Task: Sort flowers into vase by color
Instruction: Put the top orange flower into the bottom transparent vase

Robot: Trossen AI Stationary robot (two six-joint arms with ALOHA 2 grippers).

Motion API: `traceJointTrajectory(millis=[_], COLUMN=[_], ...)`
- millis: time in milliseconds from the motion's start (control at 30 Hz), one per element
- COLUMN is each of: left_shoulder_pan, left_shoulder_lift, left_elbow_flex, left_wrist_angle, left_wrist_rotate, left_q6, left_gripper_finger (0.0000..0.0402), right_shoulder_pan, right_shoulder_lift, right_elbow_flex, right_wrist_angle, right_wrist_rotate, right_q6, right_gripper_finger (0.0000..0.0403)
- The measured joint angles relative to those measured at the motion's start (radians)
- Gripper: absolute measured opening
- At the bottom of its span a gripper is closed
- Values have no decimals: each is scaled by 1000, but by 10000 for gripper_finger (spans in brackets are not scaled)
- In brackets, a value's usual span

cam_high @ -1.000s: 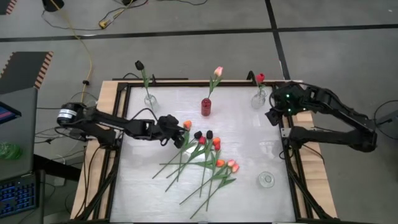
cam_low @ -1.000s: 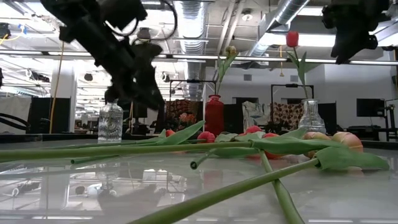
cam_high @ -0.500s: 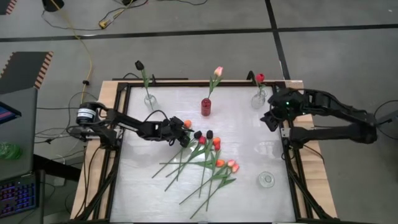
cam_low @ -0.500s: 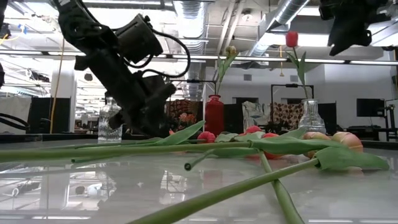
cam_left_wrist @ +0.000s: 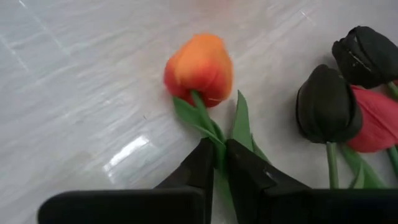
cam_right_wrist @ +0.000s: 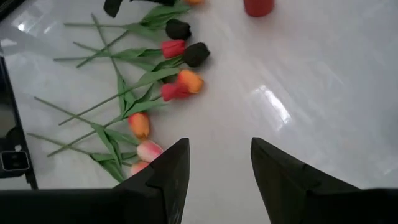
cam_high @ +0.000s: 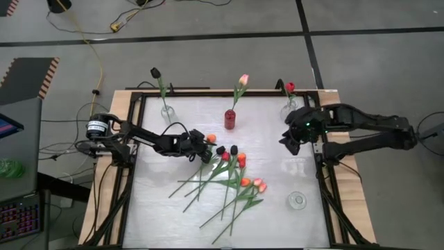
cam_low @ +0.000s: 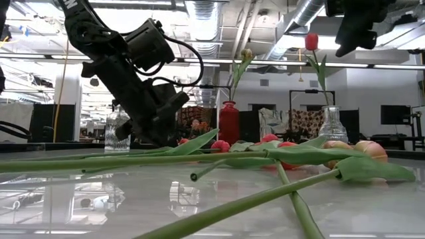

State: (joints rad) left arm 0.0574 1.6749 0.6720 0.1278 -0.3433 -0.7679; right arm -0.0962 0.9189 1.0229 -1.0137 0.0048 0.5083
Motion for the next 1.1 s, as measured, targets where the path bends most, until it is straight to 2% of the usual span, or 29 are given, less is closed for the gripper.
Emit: traceJointTrajectory(millis=[133,433,733,867,1100], left_shoulder_pan=[0,0,0,0,0], left_shoulder_lift=[0,-20,-197,-285,-375], left_elbow_flex=[0,0,0,0,0], left_wrist_angle=[0,13,49,132,368], left_wrist_rotate=[-4,-6,-9,-10,-9], left_q6=[3,-1,87,160,316], left_gripper_finger=[3,0,0,0,0], right_shoulder_pan=[35,92,123,123,123], right_shoulder_lift=[60,130,128,137,184], right_elbow_flex=[0,0,0,0,0], right_wrist_angle=[38,163,298,379,567], right_wrist_rotate=[0,0,0,0,-1], right_q6=[0,0,0,-1,-70], right_gripper_finger=[198,198,198,198,198])
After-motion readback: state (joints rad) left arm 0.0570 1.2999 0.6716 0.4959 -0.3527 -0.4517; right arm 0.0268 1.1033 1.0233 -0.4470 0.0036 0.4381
